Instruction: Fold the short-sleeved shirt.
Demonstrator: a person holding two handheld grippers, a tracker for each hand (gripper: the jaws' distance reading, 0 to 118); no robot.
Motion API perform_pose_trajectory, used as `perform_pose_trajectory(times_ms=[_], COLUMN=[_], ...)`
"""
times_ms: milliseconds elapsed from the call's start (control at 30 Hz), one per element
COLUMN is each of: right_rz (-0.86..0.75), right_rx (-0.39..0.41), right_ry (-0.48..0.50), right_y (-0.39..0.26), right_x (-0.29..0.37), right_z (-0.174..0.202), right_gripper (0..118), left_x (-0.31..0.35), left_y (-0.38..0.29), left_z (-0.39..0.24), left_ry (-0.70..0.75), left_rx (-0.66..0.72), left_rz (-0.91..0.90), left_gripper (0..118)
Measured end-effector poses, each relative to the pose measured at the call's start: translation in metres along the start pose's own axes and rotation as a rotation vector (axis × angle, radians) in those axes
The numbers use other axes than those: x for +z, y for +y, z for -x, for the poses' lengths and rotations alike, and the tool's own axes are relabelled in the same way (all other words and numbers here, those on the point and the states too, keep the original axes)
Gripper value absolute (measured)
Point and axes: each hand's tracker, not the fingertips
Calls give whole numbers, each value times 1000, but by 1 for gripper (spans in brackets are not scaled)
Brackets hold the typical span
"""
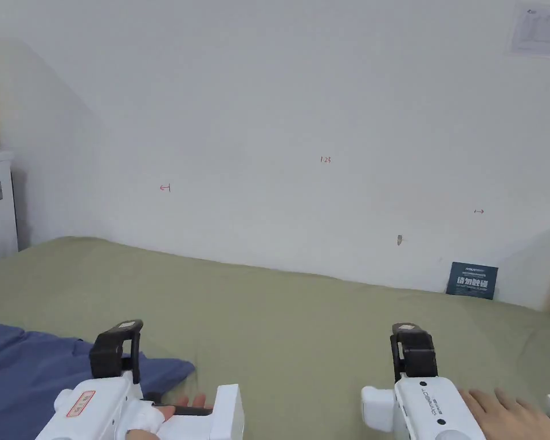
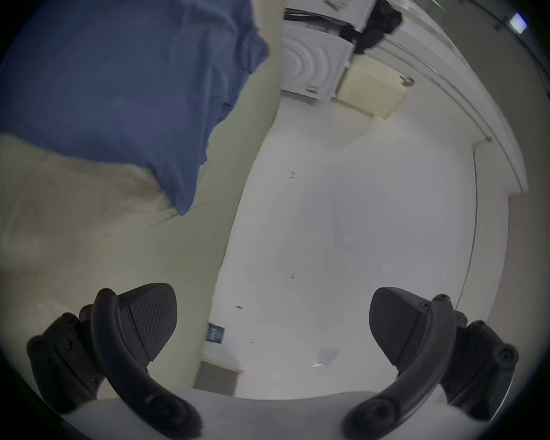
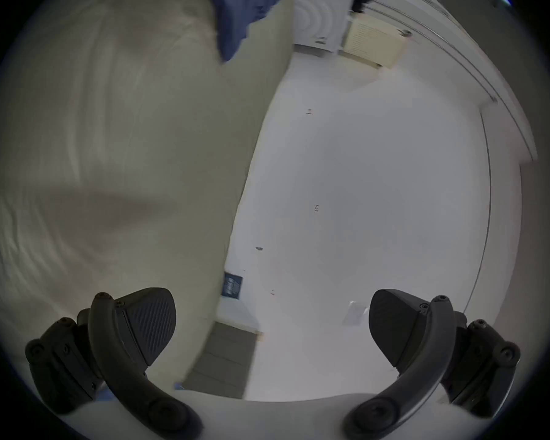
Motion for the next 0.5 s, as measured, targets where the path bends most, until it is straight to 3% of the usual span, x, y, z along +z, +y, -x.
perform_pose_trajectory(times_ms=[67,167,267,367,400,500], right_rz=[10,44,59,47,5,58], right_rx=[-181,-517,-920,-1300,-1399,-1559], right_ry=[-12,-51,-43,-52,-54,-57], right_y=[-1,-9,-27,-49,-57,-67], right_x=[0,6,3,6,8,14], right_z=[-16,-47,-72,-86,-87,-83], right_gripper=[117,117,117,117,117,117], left_x=[-10,-16,-12,-9,-8,0], left_y=[1,-12,-42,-70,-79,-98], left_z=[-22,-71,-116,-141,-143,-138], left_ry=[-26,-55,-22,15,15,-20], left_rx=[-183,-614,-1068,-1419,-1482,-1644], left_rz=[37,65,-23,-62,-69,-69], left_gripper=[118,118,118,118,118,118])
